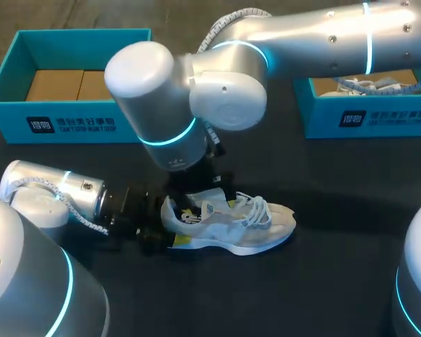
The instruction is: Take the shoe out of the shoebox, open the shoe tongue, remove and reinsert the insole, then place the shoe into the shoebox
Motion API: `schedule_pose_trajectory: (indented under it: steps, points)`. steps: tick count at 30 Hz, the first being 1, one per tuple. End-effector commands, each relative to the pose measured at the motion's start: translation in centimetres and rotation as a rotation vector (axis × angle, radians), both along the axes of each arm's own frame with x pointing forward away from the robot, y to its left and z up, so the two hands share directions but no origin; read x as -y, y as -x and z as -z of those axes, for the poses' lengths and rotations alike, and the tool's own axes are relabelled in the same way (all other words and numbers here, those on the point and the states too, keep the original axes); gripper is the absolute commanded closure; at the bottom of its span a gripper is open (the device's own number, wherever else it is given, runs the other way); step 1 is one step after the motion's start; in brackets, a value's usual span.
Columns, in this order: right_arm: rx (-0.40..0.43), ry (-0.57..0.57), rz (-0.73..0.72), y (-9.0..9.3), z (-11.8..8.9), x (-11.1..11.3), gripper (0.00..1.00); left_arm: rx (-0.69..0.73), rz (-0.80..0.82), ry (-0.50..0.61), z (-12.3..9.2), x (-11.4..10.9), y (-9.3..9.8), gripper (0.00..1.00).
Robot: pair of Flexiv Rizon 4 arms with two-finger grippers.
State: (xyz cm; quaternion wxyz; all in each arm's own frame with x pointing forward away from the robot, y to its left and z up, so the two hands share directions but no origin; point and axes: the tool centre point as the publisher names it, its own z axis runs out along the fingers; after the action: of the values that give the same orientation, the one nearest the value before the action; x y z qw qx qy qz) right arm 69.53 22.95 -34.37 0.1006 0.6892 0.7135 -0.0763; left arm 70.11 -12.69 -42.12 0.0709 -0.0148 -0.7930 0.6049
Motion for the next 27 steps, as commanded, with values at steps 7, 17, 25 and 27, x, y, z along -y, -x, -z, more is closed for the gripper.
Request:
schedule_pose_trajectory:
  steps: [7, 17, 25, 27]
  points:
    - [0.175, -0.037, 0.558, 0.6, 0.5, 1.2, 0.11, 0.001, -0.002, -0.001, 0.6, -0.2, -0.1, 1.00]
    - [0.175, -0.062, 0.560, -0.1, 1.4, 1.7, 0.16, 0.001, -0.002, -0.001, 0.6, -0.2, -0.1, 1.00]
    - [0.178, -0.049, 0.581, -0.1, 0.9, 1.9, 0.24, 0.001, -0.002, -0.001, 0.6, -0.2, -0.1, 1.00]
    - [0.185, -0.044, 0.587, 0.0, 0.5, 2.0, 0.27, 0.001, -0.002, -0.001, 0.6, -0.2, -0.1, 1.00]
